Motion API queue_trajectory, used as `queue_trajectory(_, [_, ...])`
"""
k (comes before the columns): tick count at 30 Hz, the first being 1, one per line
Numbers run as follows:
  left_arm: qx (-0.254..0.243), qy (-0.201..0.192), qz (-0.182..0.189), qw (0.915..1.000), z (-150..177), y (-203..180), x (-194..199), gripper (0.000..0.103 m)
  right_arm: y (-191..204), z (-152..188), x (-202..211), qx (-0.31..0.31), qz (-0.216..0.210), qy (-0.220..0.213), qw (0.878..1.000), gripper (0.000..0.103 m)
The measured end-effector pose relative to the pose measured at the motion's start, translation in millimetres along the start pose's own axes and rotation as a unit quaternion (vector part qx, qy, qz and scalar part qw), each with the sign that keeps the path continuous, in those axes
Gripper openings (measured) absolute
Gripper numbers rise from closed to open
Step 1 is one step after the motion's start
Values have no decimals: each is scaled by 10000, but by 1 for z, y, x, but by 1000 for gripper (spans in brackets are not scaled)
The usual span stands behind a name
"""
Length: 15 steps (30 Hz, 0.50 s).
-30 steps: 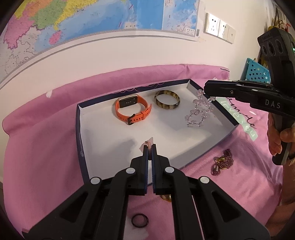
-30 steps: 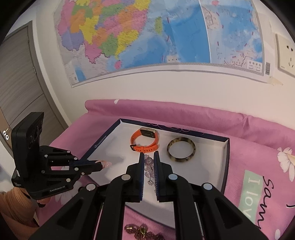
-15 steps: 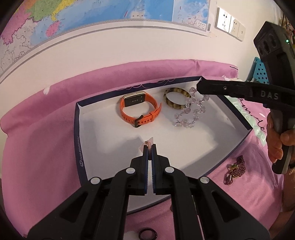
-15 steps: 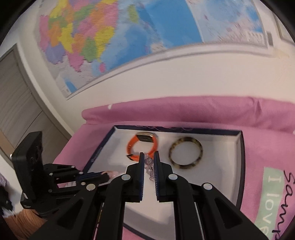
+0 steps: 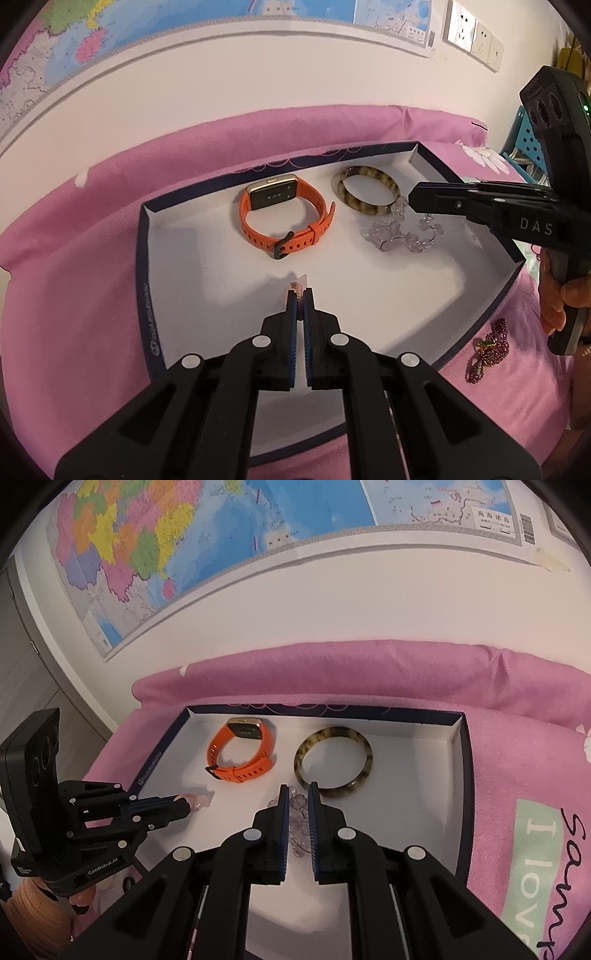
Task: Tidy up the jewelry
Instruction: 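Carry the pendant and crystal beads into the box and open both tools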
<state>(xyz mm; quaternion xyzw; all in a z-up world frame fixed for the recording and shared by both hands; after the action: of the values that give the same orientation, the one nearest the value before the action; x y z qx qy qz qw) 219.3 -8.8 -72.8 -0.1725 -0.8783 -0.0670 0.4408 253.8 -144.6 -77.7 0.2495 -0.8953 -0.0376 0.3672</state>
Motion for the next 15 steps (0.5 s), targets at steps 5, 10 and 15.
queue_trajectory(5, [0,54,-16,10000,-2,1,-8,4,-6,6,-8,-10,82,115,9999,10])
queue_trajectory(10, [32,98,-24,9999,-1,2,-14,12,-9,6,-5,31,210,104,9997,12])
queue_trajectory(15, [49,-7,-80,10000,-2,4,-8,27,-16,8,0,-4,355,105,9993,19])
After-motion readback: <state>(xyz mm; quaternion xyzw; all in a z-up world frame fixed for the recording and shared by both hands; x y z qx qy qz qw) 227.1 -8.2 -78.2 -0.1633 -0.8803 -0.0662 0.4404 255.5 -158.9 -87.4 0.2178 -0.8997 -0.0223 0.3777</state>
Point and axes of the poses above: each gripper's, at about its wrist camera, not at the fingertips, and x roughly against the way its jaws point, y to its left, z to its underside, the point moved 8 cm from there along -x, roughly the way its jaws point
